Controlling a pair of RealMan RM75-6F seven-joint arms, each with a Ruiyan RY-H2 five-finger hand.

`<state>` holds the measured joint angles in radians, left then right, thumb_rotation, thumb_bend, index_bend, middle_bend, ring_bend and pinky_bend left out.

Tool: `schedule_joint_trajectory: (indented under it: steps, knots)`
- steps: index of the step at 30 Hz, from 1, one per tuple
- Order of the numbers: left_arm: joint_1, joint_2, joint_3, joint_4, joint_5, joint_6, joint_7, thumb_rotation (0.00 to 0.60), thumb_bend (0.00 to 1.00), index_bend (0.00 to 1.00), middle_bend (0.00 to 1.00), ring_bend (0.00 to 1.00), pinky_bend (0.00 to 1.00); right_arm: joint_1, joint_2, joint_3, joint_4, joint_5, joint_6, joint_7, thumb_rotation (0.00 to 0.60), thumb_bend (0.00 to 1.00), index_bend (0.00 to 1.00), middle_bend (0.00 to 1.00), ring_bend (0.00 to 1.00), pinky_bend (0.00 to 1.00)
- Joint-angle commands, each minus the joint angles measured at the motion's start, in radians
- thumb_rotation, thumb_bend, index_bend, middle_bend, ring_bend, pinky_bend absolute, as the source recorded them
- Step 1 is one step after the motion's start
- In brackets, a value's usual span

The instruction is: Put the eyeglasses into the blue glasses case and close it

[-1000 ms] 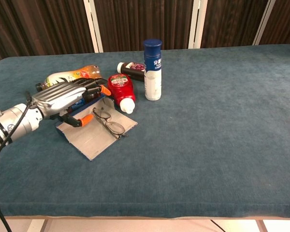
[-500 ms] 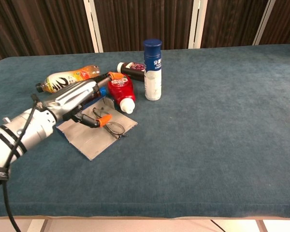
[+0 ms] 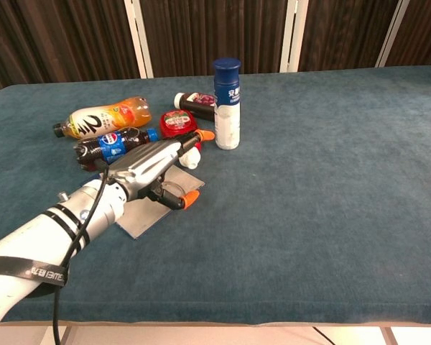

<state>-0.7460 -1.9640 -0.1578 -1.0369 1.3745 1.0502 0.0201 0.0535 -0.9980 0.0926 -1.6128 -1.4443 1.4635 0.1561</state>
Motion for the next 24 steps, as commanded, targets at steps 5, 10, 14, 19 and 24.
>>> schedule_joint_trajectory:
  steps: [5, 10, 14, 19, 24]
  knots:
    - [0.000, -0.003, 0.003, -0.006, 0.003, -0.006, 0.015, 0.600, 0.36, 0.00, 0.00, 0.00, 0.00, 0.000, 0.000, -0.001, -0.001, -0.002, -0.001, -0.004, 0.600, 0.08, 0.00, 0.00, 0.00, 0.00]
    - [0.000, 0.000, 0.011, -0.001, -0.010, -0.033, 0.062, 0.600, 0.36, 0.00, 0.00, 0.00, 0.00, -0.002, 0.000, -0.001, -0.001, -0.003, 0.004, -0.002, 0.600, 0.08, 0.00, 0.00, 0.00, 0.00]
    - [0.005, -0.003, 0.014, 0.013, -0.016, -0.032, 0.096, 0.600, 0.36, 0.00, 0.00, 0.00, 0.00, -0.002, 0.000, -0.003, -0.001, -0.007, 0.005, -0.003, 0.600, 0.08, 0.00, 0.00, 0.00, 0.00]
    - [0.010, -0.003, 0.015, 0.018, -0.018, -0.029, 0.104, 0.600, 0.37, 0.00, 0.00, 0.00, 0.00, -0.001, 0.000, -0.003, -0.001, -0.008, 0.004, -0.004, 0.600, 0.08, 0.00, 0.00, 0.00, 0.00]
    - [0.039, 0.021, 0.028, 0.009, -0.003, 0.017, 0.118, 0.600, 0.38, 0.00, 0.00, 0.00, 0.00, -0.001, -0.001, -0.004, -0.002, -0.010, 0.005, -0.006, 0.600, 0.09, 0.00, 0.00, 0.00, 0.00]
